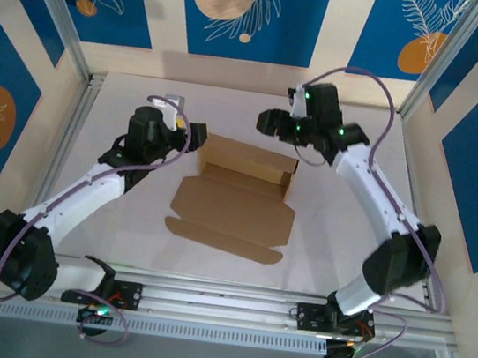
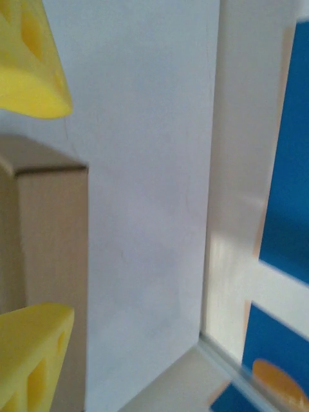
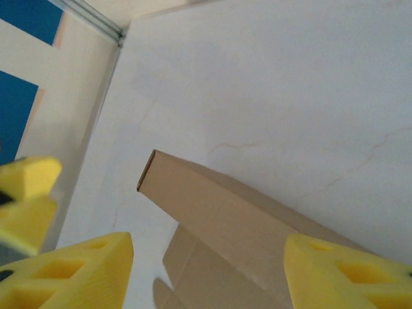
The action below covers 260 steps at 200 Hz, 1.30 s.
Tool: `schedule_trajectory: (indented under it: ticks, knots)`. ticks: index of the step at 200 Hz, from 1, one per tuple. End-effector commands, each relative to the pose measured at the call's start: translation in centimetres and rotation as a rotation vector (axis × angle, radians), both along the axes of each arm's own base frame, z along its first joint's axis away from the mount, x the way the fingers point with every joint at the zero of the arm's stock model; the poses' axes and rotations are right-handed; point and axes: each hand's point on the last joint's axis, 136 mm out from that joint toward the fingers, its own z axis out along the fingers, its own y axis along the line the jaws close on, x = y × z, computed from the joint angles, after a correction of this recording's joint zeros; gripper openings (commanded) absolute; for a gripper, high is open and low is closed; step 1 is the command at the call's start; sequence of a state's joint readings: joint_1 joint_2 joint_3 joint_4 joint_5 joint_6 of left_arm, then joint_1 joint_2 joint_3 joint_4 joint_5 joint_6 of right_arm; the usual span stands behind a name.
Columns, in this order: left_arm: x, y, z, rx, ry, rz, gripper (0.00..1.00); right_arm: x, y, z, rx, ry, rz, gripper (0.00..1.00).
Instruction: Fold the paper box
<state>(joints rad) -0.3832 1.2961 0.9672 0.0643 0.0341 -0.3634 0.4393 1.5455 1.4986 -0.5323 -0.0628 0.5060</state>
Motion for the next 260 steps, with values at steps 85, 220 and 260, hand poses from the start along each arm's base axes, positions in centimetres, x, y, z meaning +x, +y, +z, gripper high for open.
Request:
schedule_trajectory:
  ticks: [85, 220, 260]
  knots:
    - [8.3, -5.3, -7.5, -0.219, 0.288, -0.284, 0.68, -4.2, 4.9, -9.6, -0.151, -0.377, 0.224, 0.58]
    - [-3.3, 0.4, -6.5, 0.272, 0.008, -0.062, 0.78, 4.8, 3.0, -2.2, -0.166, -0.154, 0.110, 0.53]
    - [-4.3, -2.2, -10.2, 0.389, 0.027, -0.108, 0.80, 9.4, 1.5, -6.6, -0.180, 0.048, 0.058, 0.60]
